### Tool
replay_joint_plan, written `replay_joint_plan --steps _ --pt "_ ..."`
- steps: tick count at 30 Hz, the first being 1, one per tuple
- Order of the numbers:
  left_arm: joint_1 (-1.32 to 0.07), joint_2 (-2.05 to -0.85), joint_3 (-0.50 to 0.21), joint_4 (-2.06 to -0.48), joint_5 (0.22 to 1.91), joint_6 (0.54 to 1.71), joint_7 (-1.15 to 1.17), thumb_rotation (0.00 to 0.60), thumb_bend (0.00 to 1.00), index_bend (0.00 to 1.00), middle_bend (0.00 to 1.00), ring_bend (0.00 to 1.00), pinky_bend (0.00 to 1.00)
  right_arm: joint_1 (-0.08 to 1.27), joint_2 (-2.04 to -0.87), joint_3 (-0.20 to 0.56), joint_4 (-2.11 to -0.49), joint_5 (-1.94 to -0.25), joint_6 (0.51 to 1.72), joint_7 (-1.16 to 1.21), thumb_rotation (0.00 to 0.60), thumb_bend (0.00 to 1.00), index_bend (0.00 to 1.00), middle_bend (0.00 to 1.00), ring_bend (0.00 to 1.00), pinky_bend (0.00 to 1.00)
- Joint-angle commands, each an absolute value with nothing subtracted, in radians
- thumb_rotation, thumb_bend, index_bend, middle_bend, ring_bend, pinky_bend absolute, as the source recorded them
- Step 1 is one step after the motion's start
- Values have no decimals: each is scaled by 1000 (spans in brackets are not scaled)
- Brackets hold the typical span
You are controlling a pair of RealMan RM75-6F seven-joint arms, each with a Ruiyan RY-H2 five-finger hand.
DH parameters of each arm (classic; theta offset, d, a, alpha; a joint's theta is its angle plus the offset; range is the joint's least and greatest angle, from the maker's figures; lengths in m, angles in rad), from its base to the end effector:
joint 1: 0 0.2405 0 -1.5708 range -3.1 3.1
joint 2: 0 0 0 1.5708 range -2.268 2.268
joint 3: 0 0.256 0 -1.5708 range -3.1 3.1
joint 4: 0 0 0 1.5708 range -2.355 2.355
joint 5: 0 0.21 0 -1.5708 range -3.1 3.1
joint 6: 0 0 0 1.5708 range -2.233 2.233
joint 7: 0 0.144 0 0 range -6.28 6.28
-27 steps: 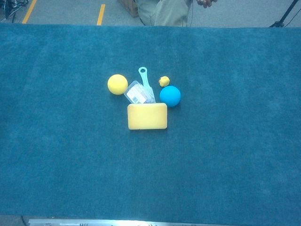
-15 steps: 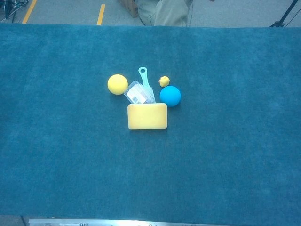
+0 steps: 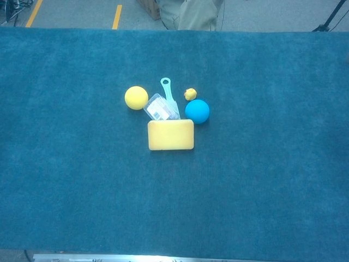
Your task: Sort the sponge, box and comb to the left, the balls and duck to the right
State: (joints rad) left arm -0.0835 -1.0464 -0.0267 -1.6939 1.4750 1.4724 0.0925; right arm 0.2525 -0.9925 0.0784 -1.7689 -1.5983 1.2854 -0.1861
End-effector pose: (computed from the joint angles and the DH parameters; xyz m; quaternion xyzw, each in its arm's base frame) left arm -0.3063 0.1747 0.1711 -0.6099 -0.3784 -0.3495 0.6022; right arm -0.2489 -0.2262 0.1561 0.7187 -0.2954 0.3571 0.5184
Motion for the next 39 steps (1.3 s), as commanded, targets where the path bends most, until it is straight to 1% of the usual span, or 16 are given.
replay_joint_plan --steps 1,9,15,18,25,39 --pt "-79 -1043 -25 -1695 1474 1478 91 600 434 358 374 322 252 330 -992 105 -1810 -1598 1196 -255 600 7 374 391 340 468" --pt "-65 -1034 -17 -1696 1473 1483 82 600 434 358 373 322 252 478 -1080 140 -1822 -1568 1026 -345 600 1 360 381 337 475" --pt "-54 -1025 -11 -1704 1476 1492 82 600 434 358 370 322 252 563 -1153 144 -1821 -1554 937 -421 600 2 343 381 337 476" --pt "-50 -1023 -8 -1709 1480 1496 84 600 434 358 368 322 252 595 -1190 148 -1800 -1521 899 -457 600 2 328 380 337 476" --pt "-46 -1021 -4 -1712 1483 1494 85 600 434 358 367 322 252 647 -1279 154 -1748 -1393 848 -567 600 0 287 348 304 476" --pt "-52 -1023 -3 -1704 1487 1475 71 600 434 358 366 322 252 748 -1467 139 -1580 -1217 792 -663 600 0 283 345 299 476"
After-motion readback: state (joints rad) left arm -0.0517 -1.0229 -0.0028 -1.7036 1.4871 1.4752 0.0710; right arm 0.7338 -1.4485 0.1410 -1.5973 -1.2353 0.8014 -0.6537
